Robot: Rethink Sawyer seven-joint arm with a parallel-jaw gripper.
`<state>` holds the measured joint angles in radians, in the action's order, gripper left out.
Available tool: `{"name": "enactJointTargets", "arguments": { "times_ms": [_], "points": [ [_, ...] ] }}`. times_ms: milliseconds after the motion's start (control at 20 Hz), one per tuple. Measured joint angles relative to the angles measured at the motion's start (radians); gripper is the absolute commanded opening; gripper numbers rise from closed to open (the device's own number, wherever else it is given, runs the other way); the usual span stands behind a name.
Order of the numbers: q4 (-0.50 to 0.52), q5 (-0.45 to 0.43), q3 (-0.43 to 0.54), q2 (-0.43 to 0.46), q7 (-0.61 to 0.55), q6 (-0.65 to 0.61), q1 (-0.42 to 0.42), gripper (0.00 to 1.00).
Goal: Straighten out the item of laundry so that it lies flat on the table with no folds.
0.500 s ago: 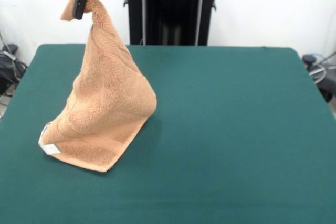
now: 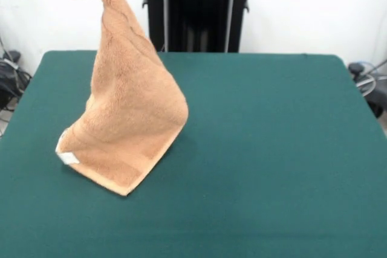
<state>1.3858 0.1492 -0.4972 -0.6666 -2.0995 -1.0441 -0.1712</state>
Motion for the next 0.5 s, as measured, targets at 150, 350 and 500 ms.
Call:
{"name": "enactJointTargets", "arguments": {
  "times_ms": [150,350,500],
  "points": [
    [-0.003,0.000,0.008,-0.007,0.000,-0.029,-0.015,0.00],
    [-0.015,-0.007,0.018,-0.021,0.000,-0.030,-0.018,0.00],
    [-0.033,-0.026,0.024,-0.021,0.000,-0.031,-0.018,0.00]
  ]
}}
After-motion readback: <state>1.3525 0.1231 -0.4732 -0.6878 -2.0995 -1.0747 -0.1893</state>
